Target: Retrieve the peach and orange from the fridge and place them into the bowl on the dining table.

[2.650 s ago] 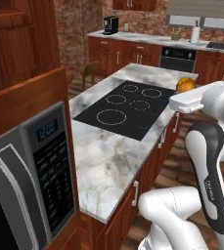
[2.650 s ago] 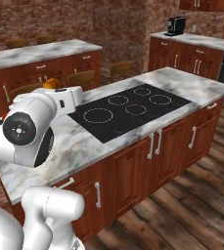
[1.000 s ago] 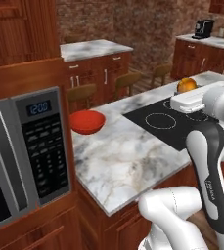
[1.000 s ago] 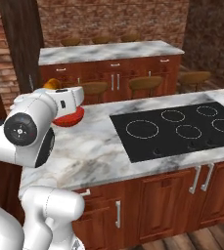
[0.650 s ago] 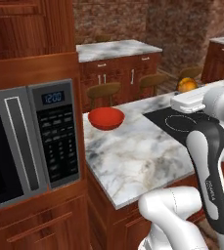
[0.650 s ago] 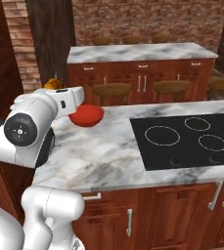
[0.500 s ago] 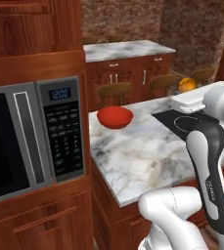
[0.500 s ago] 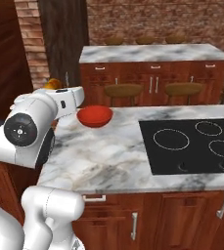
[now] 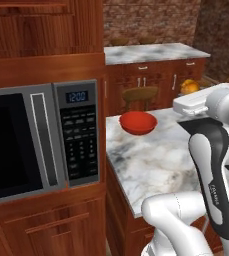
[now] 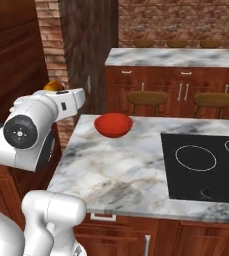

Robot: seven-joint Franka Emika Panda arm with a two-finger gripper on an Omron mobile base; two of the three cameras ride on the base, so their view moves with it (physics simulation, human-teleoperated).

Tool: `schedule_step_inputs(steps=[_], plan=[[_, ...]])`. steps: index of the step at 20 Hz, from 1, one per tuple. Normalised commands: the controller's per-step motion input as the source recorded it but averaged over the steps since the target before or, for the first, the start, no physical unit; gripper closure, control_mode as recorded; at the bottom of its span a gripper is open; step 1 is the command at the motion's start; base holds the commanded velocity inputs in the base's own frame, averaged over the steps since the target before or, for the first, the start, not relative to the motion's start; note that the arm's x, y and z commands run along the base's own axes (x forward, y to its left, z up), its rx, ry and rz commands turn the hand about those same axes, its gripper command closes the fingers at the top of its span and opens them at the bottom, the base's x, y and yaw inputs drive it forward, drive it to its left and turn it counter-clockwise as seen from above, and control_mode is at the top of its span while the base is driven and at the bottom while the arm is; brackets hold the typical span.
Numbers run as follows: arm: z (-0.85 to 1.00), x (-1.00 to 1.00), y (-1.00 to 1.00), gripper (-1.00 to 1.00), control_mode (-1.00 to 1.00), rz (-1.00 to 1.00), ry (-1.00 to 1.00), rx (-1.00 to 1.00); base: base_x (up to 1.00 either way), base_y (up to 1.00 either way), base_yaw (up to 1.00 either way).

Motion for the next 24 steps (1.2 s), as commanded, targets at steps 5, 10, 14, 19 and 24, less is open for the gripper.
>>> schedule_step_inputs(steps=[5, 10, 14, 19, 24], plan=[[0.00, 0.00, 0.00, 1.00, 1.00, 0.00, 0.00, 0.00, 0.43, -0.17, 0.10], [0.00, 0.00, 0.00, 1.00, 1.00, 0.00, 0.00, 0.00, 0.26, -0.37, 0.06], [0.00, 0.00, 0.00, 1.00, 1.00, 0.00, 0.00, 0.00, 0.23, -0.09, 0.03], [0.00, 0.00, 0.00, 1.00, 1.00, 0.00, 0.00, 0.00, 0.13, 0.00, 0.00], [0.00, 0.00, 0.00, 1.00, 1.00, 0.00, 0.00, 0.00, 0.11, 0.00, 0.00]])
